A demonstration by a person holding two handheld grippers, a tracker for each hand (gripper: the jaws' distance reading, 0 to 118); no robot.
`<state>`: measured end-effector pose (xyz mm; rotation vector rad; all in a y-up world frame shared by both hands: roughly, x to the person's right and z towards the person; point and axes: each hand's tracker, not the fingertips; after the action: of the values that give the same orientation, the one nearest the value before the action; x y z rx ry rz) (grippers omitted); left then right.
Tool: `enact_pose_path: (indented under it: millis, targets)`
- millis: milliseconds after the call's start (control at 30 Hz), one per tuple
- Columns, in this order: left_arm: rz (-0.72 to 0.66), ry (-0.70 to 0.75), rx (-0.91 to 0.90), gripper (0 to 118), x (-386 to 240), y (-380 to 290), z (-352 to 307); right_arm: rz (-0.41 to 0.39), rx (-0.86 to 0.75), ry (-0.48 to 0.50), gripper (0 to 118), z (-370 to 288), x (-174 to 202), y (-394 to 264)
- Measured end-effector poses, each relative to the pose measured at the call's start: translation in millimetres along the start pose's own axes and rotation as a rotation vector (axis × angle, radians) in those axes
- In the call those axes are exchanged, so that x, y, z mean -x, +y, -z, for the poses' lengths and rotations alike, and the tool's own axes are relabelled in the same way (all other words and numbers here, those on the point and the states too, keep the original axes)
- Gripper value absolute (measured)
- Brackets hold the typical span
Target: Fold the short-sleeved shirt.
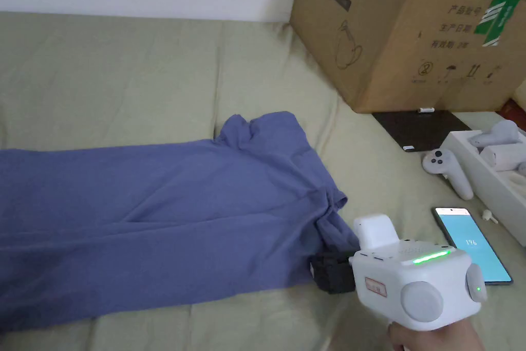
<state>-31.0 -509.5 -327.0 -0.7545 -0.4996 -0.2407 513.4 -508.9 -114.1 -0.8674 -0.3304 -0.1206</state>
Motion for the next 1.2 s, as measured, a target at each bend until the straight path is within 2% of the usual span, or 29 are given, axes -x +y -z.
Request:
enact_pose_path:
  millis: [33, 67, 100, 133, 167, 233, 267, 300, 367, 400, 500, 667, 700, 733, 767, 800, 833, 900, 933, 967, 1067, 1100, 1133, 1167, 1200]
  targets:
    - [0.010, 0.003, -0.002, 6, 0.3, 0.4, -0.3, 0.019, -0.036, 0.035, 94, 3.5, 0.3, -14.3]
    - [0.008, 0.000, -0.001, 6, 1.1, 0.9, -1.2, 0.070, -0.034, 0.077, 64, 5.3, -2.0, -19.7]
    - [0.003, -0.008, 0.001, 6, 2.7, 1.4, -2.2, 0.091, -0.013, 0.094, 15, 7.4, -2.6, -22.1]
    - [-0.005, -0.021, 0.005, 6, 4.6, 1.3, -1.2, 0.088, -0.019, 0.077, 12, 5.5, -0.9, -23.9]
    - [-0.011, -0.016, 0.003, 6, 5.3, 1.1, -3.5, -0.014, -0.019, 0.149, 12, -13.9, 10.3, -14.1]
    - [-0.037, -0.027, -0.012, 6, 9.1, 2.1, -14.0, -0.023, -0.054, 0.144, 12, -38.5, 14.5, -13.9]
    - [-0.059, -0.037, -0.025, 6, 8.7, 1.4, -22.3, -0.002, -0.075, 0.155, 12, -51.7, 13.7, -14.7]
    - [-0.075, -0.047, -0.035, 6, 10.0, 1.1, -30.0, 0.060, -0.087, 0.168, 12, -60.5, 8.3, -15.3]
    - [-0.083, -0.061, -0.043, 6, 13.3, -1.3, -48.3, 0.088, -0.100, 0.185, 12, -86.7, 3.5, -20.4]
    - [-0.085, -0.061, -0.048, 6, -7.3, 3.6, -70.8, 0.093, -0.101, 0.190, 12, -100.2, 1.8, -24.3]
    - [-0.097, -0.097, -0.046, 6, -13.6, -9.7, -108.2, 0.056, -0.097, 0.205, 12, -135.0, 4.2, -50.9]
    - [-0.065, -0.134, 0.019, 6, -10.1, -61.0, -139.6, 0.007, -0.031, 0.155, 12, -166.0, 12.9, -112.2]
    - [-0.053, -0.136, 0.037, 6, -12.0, -70.6, -141.8, 0.004, -0.011, 0.153, 14, -165.4, 12.7, -121.8]
    - [-0.046, -0.144, 0.054, 7, -14.4, -80.9, -143.0, -0.007, 0.005, 0.141, 22, -163.8, 14.1, -132.0]
    - [-0.047, -0.147, 0.069, 11, -16.9, -90.1, -142.7, -0.014, 0.018, 0.116, 47, -162.7, 16.3, -139.6]
    - [-0.050, -0.128, 0.072, 29, -17.0, -98.7, -140.8, -0.012, 0.018, 0.064, 93, -164.4, 18.8, -145.4]
    - [-0.051, -0.054, 0.040, 54, -19.3, -104.8, -146.3, 0.008, -0.018, 0.046, 109, -160.1, 7.8, -151.0]
    - [-0.047, -0.002, -0.050, 76, -22.8, -108.3, -166.5, 0.086, -0.147, 0.114, 111, -176.9, -1.1, -151.1]
    - [-0.061, -0.013, -0.072, 84, -19.5, -106.9, -171.2, 0.120, -0.206, 0.070, 111, -186.9, -2.7, -145.8]
    - [-0.082, -0.019, -0.101, 103, -20.4, -102.1, -179.8, 0.117, -0.254, 0.033, 111, -197.6, 0.0, -142.1]
    - [-0.099, -0.023, -0.213, 103, -26.9, -67.0, -197.0, 0.102, -0.366, 0.008, 110, -215.9, 2.1, -112.8]
    - [-0.083, -0.038, -0.230, 101, -28.1, -53.0, -198.4, 0.094, -0.399, 0.035, 103, -221.2, 5.4, -102.7]
    - [-0.067, -0.037, -0.263, 95, -30.0, -37.0, -198.9, 0.083, -0.451, 0.041, 84, -223.5, 8.3, -91.8]
    - [-0.062, -0.047, -0.305, 80, -31.0, -19.4, -197.2, 0.069, -0.473, 0.012, 49, -222.8, 12.9, -77.9]
    - [-0.061, -0.063, -0.324, 43, -32.4, -2.2, -190.4, 0.048, -0.471, -0.037, 1, -218.1, 16.7, -65.0]
